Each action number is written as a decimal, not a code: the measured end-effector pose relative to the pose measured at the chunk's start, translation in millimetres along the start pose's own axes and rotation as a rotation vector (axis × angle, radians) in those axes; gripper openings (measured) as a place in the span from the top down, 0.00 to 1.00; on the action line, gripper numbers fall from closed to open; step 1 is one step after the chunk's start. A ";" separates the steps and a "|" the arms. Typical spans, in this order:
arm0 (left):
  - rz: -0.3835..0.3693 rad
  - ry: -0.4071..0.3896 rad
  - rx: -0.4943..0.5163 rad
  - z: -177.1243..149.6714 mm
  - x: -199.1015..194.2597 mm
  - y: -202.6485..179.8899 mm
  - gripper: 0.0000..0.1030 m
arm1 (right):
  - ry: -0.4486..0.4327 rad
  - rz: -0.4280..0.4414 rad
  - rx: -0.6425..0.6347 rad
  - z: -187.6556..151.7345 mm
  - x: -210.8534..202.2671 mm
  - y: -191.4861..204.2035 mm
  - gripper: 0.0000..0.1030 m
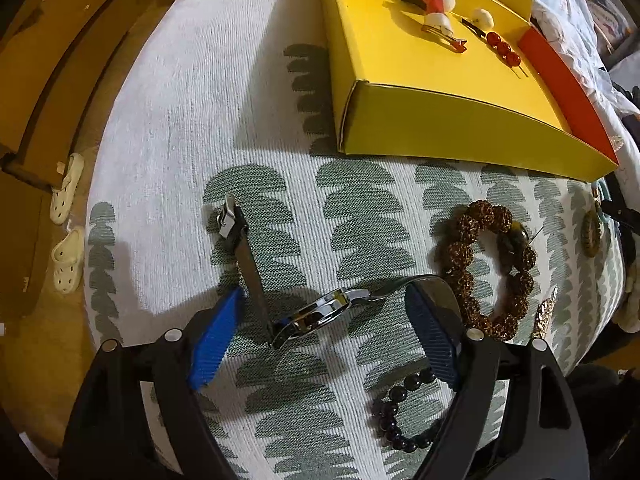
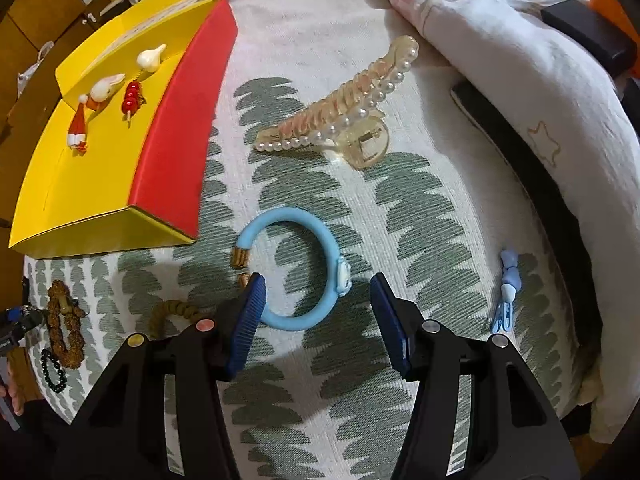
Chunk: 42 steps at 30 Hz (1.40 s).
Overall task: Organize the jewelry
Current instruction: 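Grasp the wristwatch by its case with the left tool while the right tool grasps the blue bangle, then lift the watch and blue bangle and carry both toward the yellow box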
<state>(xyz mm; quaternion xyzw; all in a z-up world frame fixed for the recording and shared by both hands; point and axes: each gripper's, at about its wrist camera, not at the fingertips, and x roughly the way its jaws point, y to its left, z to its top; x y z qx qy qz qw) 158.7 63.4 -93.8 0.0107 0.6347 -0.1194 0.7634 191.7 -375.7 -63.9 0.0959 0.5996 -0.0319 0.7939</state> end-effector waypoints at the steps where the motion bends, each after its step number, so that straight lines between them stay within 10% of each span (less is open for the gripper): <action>1: -0.003 -0.001 -0.003 0.4 0.4 0.2 0.22 | -0.001 -0.010 0.003 0.3 1.3 -0.5 0.44; 19: -0.048 -0.016 -0.008 -18.7 -5.4 4.0 0.41 | -0.016 -0.034 -0.008 3.3 8.0 1.9 0.67; 21: -0.041 -0.020 -0.009 -18.8 -6.9 8.2 0.59 | -0.016 -0.034 -0.009 4.1 9.4 1.8 0.74; 42: -0.083 -0.060 -0.020 -19.4 -38.0 14.3 0.62 | -0.044 -0.021 0.027 2.7 0.2 -7.1 0.87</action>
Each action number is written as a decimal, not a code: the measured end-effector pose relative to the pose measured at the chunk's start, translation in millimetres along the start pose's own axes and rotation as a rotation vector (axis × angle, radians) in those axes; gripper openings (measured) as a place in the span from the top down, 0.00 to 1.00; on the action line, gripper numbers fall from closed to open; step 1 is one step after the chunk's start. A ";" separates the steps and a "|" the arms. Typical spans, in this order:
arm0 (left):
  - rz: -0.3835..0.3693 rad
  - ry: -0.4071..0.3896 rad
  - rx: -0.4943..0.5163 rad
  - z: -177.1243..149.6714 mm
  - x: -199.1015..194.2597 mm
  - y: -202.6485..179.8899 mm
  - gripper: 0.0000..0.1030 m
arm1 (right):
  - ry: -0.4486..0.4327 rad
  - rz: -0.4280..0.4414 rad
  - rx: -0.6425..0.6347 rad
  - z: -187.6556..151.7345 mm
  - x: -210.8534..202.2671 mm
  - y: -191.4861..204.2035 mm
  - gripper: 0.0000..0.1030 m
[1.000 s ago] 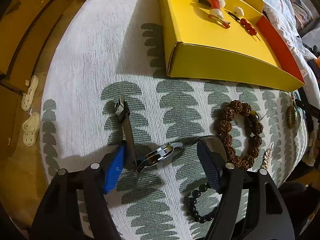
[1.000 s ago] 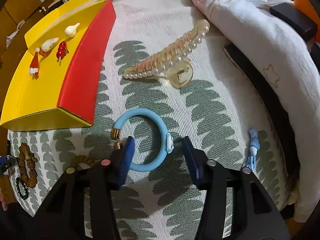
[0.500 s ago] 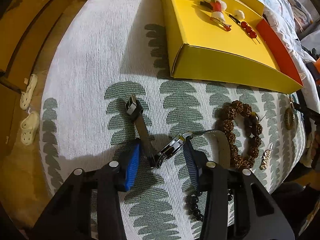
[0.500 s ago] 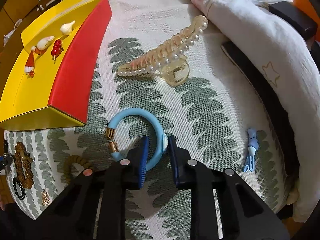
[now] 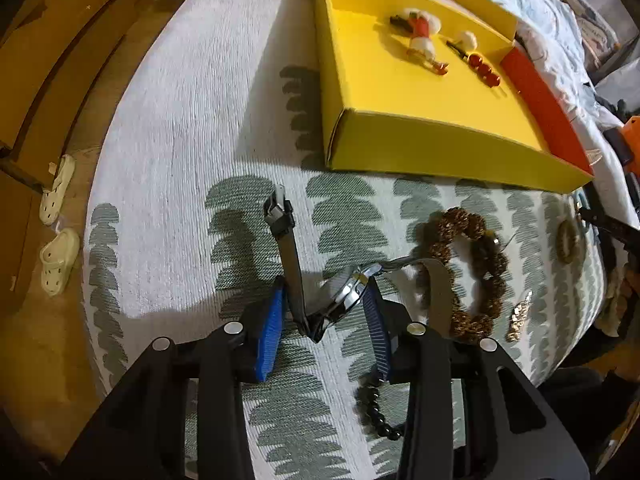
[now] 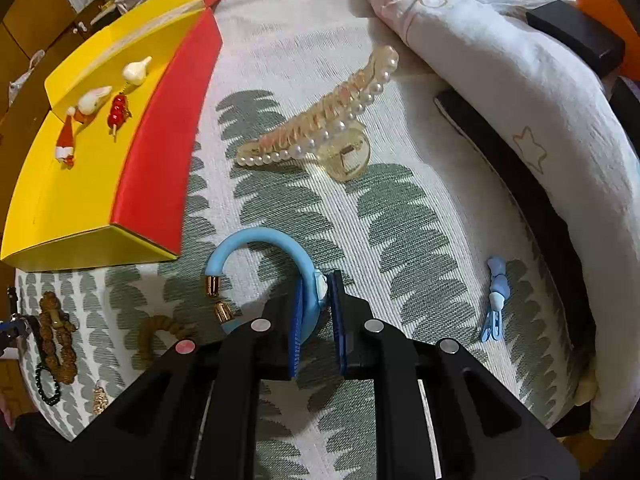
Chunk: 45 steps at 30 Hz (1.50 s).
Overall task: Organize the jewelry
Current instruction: 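Lift the watch and blue bangle and carry both toward the yellow box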
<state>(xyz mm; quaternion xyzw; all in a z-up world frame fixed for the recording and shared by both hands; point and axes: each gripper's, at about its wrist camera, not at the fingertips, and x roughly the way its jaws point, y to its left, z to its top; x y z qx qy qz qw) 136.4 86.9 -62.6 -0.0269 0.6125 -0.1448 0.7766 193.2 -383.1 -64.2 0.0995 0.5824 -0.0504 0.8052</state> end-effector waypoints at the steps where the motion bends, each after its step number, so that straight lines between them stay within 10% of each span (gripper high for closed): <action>1: -0.011 -0.003 0.002 0.2 -3.8 1.9 0.62 | -0.007 0.004 0.002 -0.4 -2.1 -0.6 0.87; 29: -0.102 -0.106 -0.016 15.1 -46.7 -17.8 0.62 | -0.132 0.190 -0.040 1.0 -76.7 22.0 0.87; 45: -0.067 -0.053 -0.018 115.0 -12.2 -69.2 0.62 | -0.050 0.251 -0.228 73.0 -41.2 141.2 0.87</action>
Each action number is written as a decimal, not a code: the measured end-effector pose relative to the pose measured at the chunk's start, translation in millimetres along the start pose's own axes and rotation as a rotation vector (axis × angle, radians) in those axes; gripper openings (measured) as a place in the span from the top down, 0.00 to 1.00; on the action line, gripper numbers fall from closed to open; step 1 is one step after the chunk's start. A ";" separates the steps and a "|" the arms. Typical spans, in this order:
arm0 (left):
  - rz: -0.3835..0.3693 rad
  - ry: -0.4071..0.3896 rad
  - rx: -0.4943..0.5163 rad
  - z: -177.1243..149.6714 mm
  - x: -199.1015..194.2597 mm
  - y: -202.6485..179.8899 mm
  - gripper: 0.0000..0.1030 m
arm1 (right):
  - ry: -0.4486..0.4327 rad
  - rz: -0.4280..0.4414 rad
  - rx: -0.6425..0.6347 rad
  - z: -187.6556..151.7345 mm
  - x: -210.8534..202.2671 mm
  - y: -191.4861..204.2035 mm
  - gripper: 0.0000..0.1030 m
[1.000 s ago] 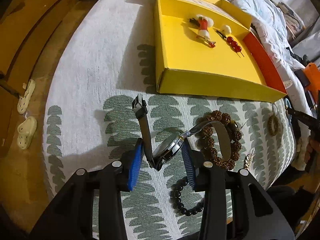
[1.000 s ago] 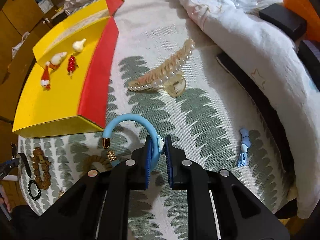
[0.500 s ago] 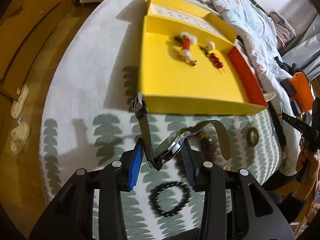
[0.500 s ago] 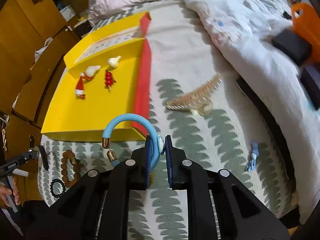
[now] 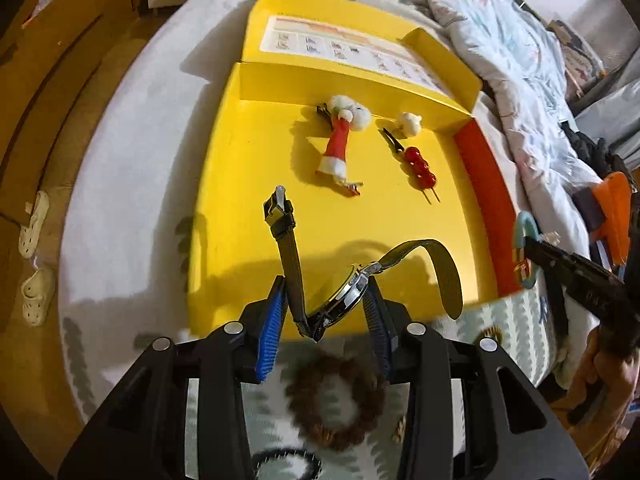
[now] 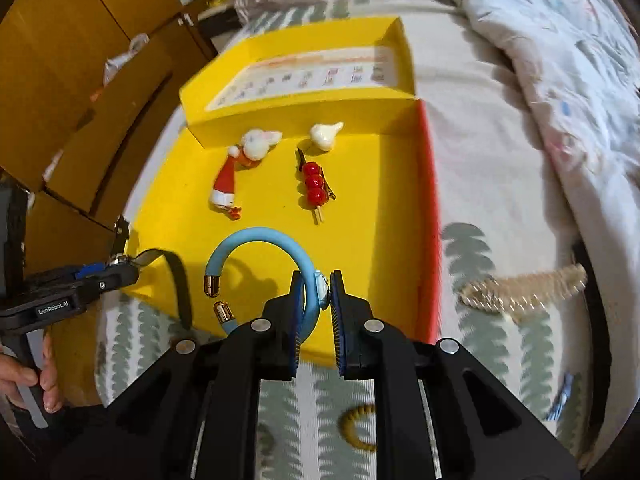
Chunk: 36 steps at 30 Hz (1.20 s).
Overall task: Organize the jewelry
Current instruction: 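Lift the watch and blue bangle and carry both toward the yellow box, then open both tools to drop the watch and blue bangle into the box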
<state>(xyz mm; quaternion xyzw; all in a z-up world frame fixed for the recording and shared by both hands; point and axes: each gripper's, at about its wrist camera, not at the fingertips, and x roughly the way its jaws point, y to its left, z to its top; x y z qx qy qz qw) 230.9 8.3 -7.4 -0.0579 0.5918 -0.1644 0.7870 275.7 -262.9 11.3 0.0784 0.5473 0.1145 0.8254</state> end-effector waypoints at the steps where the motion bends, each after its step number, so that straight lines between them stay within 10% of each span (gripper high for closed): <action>1: 0.005 0.008 -0.007 4.2 4.6 -0.5 0.62 | 0.019 -0.004 -0.003 4.5 11.2 1.2 0.87; 23: 0.058 0.055 -0.044 23.2 67.2 4.0 0.59 | 0.102 -0.095 -0.024 21.3 82.1 -4.6 0.78; 29: 0.021 -0.038 -0.032 23.4 29.2 2.6 0.27 | 0.038 -0.075 -0.013 21.8 57.2 -7.9 0.68; 36: 0.004 -0.120 -0.004 2.1 -18.3 11.7 0.25 | -0.051 -0.056 -0.006 5.4 4.1 -16.1 0.57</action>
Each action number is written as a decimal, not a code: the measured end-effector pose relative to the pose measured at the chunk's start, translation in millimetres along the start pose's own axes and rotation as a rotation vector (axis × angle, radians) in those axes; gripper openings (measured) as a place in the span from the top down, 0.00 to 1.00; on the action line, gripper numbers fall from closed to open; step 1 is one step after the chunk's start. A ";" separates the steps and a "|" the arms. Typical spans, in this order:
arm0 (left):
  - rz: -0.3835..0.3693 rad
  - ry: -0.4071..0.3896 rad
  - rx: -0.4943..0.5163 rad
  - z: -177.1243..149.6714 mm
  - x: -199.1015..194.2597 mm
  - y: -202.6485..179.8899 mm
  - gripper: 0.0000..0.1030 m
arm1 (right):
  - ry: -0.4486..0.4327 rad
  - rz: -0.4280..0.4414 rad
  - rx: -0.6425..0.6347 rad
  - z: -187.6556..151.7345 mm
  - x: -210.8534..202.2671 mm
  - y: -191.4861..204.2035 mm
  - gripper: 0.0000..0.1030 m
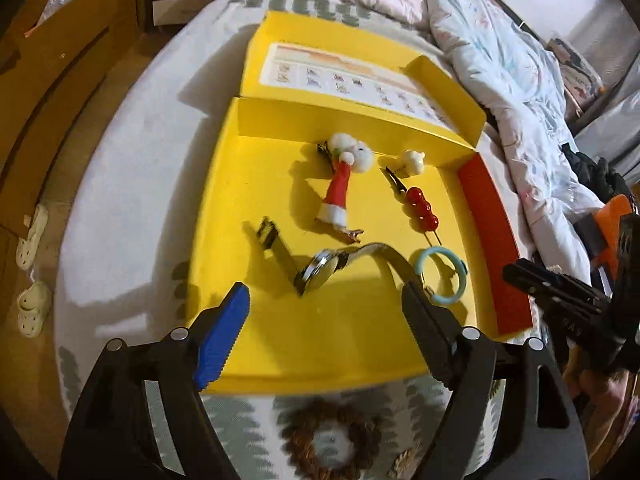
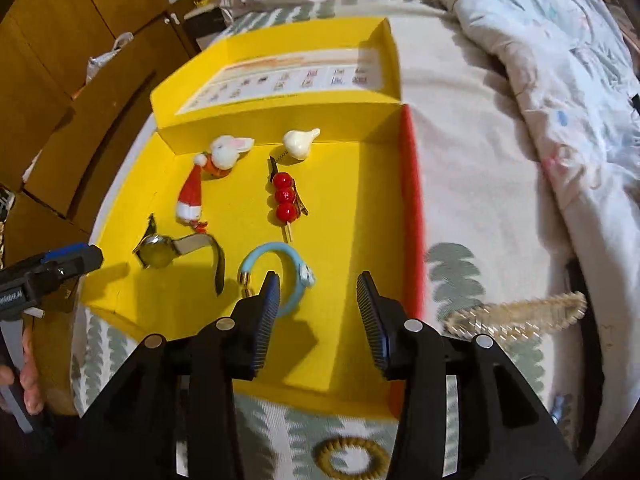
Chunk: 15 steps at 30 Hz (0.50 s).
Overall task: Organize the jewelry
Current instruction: 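Open both tools to drop the watch and blue bangle into the box, then move both tools back over the bed toward the bracelets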
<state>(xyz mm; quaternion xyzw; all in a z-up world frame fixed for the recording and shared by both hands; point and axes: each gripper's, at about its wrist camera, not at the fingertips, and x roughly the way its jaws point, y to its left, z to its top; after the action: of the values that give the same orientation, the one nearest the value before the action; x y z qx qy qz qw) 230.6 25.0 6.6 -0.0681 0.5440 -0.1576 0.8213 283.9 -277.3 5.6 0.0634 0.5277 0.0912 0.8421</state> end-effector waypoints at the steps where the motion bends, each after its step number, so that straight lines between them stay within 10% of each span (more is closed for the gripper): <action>1: 0.016 -0.010 0.011 -3.6 -4.4 1.6 0.25 | -0.006 0.002 0.003 -4.7 -7.8 -1.9 0.57; 15: 0.179 -0.033 -0.068 -59.2 -49.3 92.0 0.19 | -0.061 -0.042 0.148 -79.4 -84.3 -63.9 0.43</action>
<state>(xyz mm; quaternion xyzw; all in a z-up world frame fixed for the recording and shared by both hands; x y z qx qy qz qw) 175.7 131.5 0.0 -0.0497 0.5396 -0.0638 0.8381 182.0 -357.3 32.0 0.1171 0.5083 0.0321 0.8526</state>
